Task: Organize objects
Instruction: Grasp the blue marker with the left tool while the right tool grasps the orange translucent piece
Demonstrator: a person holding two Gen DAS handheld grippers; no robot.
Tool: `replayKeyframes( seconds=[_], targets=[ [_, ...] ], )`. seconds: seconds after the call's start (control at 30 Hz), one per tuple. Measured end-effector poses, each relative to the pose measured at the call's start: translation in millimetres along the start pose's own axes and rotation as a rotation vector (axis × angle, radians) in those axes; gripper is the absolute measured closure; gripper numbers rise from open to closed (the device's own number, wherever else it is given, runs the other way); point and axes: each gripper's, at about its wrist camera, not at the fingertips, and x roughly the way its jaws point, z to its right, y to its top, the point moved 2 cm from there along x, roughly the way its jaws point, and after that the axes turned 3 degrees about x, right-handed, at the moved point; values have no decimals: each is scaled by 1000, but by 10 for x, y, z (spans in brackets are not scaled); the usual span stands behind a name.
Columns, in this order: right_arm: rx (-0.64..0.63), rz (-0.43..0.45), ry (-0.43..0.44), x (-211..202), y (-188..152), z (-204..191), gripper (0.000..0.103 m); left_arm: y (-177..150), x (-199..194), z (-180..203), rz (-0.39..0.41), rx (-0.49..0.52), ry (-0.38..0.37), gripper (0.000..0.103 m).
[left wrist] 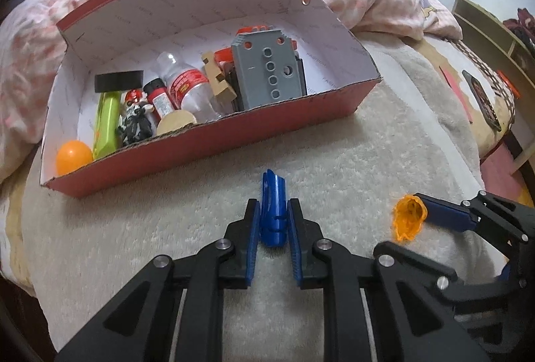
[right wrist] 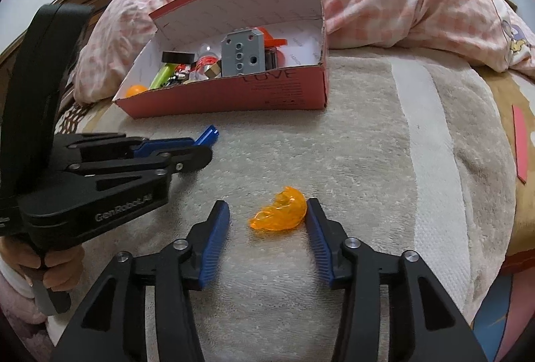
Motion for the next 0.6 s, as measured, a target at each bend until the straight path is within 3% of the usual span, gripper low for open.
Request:
replayKeyframes(
  seconds=[0.33, 0.5, 0.6],
  targets=[
    [-4, 1, -4, -11, -7, 19, 53, -13, -18, -42, 17, -4, -22, 87],
    [-21, 2, -74, -2, -9, -7, 67, -49, -85, -123, 15, -48, -60, 89],
    [-15, 3, -83, -16, -9, 0, 68, -66, -130, -165, 25, -62, -59, 89]
  ],
)
